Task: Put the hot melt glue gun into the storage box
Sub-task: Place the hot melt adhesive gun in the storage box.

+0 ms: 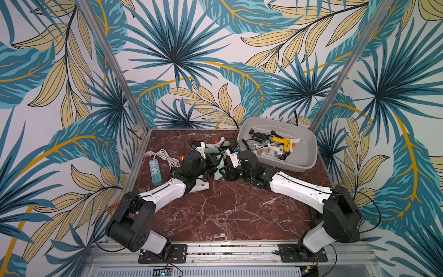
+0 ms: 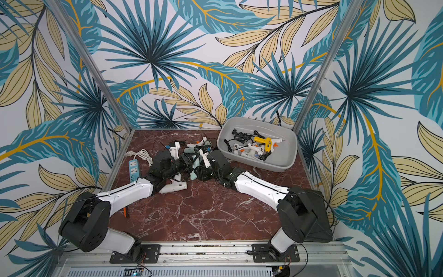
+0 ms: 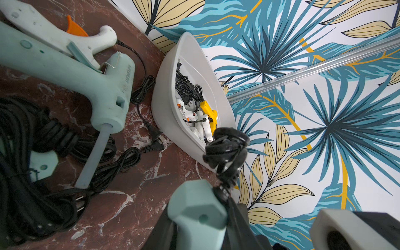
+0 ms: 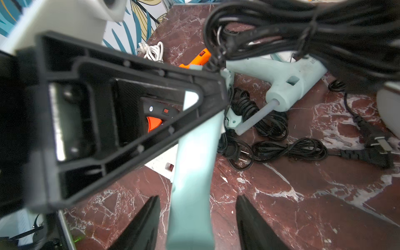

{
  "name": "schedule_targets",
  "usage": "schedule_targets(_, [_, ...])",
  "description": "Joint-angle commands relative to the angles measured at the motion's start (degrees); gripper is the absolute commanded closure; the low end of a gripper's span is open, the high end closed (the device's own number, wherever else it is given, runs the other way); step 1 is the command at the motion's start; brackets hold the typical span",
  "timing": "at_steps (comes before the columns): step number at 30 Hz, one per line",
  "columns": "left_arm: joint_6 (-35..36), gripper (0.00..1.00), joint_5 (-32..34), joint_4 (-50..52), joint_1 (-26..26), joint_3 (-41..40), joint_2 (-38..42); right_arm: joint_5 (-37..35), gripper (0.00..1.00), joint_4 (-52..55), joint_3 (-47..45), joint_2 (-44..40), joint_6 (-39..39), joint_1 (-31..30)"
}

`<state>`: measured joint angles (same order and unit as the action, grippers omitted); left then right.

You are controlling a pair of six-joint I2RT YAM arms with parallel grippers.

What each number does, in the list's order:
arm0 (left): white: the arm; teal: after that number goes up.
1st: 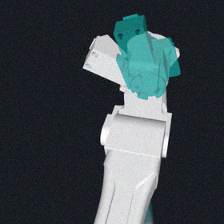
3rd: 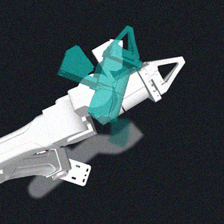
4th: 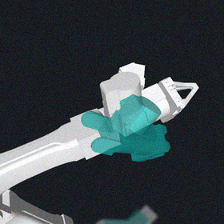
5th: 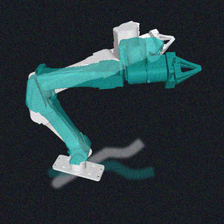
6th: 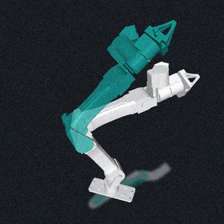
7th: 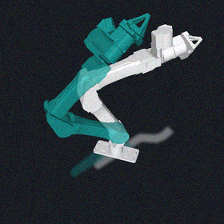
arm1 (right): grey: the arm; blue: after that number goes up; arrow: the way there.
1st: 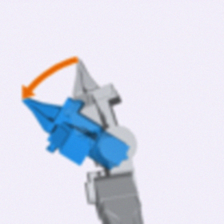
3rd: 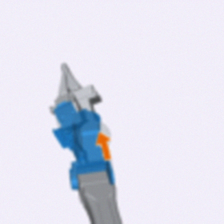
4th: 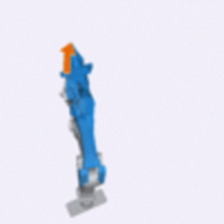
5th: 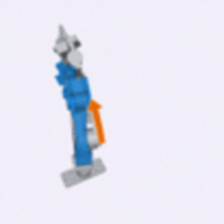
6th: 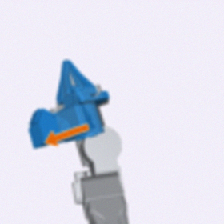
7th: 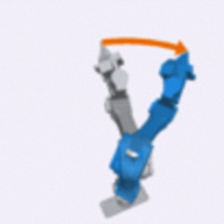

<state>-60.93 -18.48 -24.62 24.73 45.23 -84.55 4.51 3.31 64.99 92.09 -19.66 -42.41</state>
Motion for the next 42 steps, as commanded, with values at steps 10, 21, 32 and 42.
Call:
schedule_targets(10, [-1.7, 0.98, -0.5, -5.8, -0.5, 2.6, -0.2, -4.3, 0.79, 1.7, 2.6, 0.2, 1.1, -0.3])
schedule_targets(21, [0.9, 0.00, -0.4, -5.1, -1.2, 3.2, 2.1, -18.7, 1.00, 9.6, 5.2, -4.2, 2.1, -0.2])
schedule_targets(32, [11.2, 0.00, 12.3, 8.8, -3.0, -1.7, 17.3, -43.8, 1.00, 32.6, 25.0, 0.7, 5.4, 5.7])
schedule_targets(42, [18.0, 0.00, 21.4, 22.6, -4.2, -4.7, 26.9, -51.9, 1.00, 40.7, 48.4, 21.2, 13.1, 14.0])
